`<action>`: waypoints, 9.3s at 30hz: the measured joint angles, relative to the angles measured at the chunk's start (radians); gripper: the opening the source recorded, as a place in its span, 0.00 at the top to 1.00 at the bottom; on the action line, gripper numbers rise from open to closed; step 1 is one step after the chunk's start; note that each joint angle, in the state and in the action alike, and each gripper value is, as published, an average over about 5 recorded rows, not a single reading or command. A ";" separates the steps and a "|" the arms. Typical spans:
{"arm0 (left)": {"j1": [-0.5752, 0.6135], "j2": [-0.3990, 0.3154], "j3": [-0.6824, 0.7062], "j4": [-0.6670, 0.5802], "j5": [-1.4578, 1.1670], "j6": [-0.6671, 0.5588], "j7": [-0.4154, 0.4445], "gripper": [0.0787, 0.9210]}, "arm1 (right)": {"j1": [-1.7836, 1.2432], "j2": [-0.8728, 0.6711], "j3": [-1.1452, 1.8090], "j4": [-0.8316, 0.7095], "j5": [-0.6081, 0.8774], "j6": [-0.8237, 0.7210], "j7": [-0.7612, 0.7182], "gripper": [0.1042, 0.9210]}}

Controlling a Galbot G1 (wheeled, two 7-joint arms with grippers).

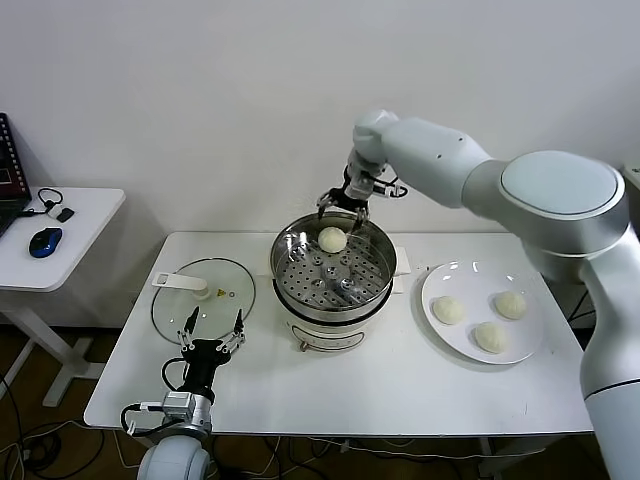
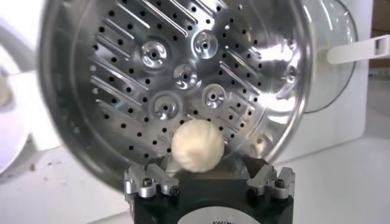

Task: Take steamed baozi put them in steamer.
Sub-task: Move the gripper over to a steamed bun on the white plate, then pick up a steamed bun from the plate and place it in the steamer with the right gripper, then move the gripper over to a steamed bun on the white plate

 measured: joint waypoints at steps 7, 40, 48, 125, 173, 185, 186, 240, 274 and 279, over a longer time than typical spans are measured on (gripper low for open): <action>0.010 0.003 0.000 -0.012 0.000 0.000 -0.001 0.12 | 0.123 -0.073 -0.126 0.141 0.197 0.000 -0.019 0.12; -0.010 0.000 0.012 0.022 -0.012 -0.006 -0.001 0.12 | 0.228 -0.433 -0.371 0.463 0.577 -0.828 -0.045 0.12; -0.012 0.006 0.006 0.028 -0.023 -0.006 -0.001 0.12 | 0.161 -0.460 -0.347 0.447 0.583 -0.908 -0.054 0.12; -0.019 0.022 -0.006 0.058 -0.020 -0.015 -0.004 0.12 | -0.272 -0.430 -0.084 0.193 0.377 -0.917 -0.065 0.39; -0.013 0.029 0.009 0.022 -0.022 -0.011 0.000 0.12 | 0.330 -0.175 -0.242 0.611 0.806 -1.063 0.013 0.47; -0.019 0.026 0.001 0.035 -0.030 -0.011 0.000 0.12 | 0.170 -0.003 -0.154 0.458 0.795 -1.107 0.038 0.44; -0.021 0.026 0.001 0.036 -0.031 -0.011 0.000 0.12 | 0.158 0.007 -0.150 0.446 0.792 -1.109 0.038 0.44; -0.010 0.027 0.002 0.008 -0.033 -0.005 0.002 0.12 | 0.237 -0.105 -0.233 0.535 0.782 -1.088 -0.006 0.12; 0.013 -0.004 0.004 0.032 0.003 -0.014 -0.001 0.12 | 0.148 -0.721 -0.331 0.623 0.386 -0.919 -0.047 0.12; 0.020 -0.004 0.003 0.029 0.005 -0.014 -0.001 0.12 | 0.065 -0.749 -0.276 0.585 0.339 -0.915 -0.042 0.12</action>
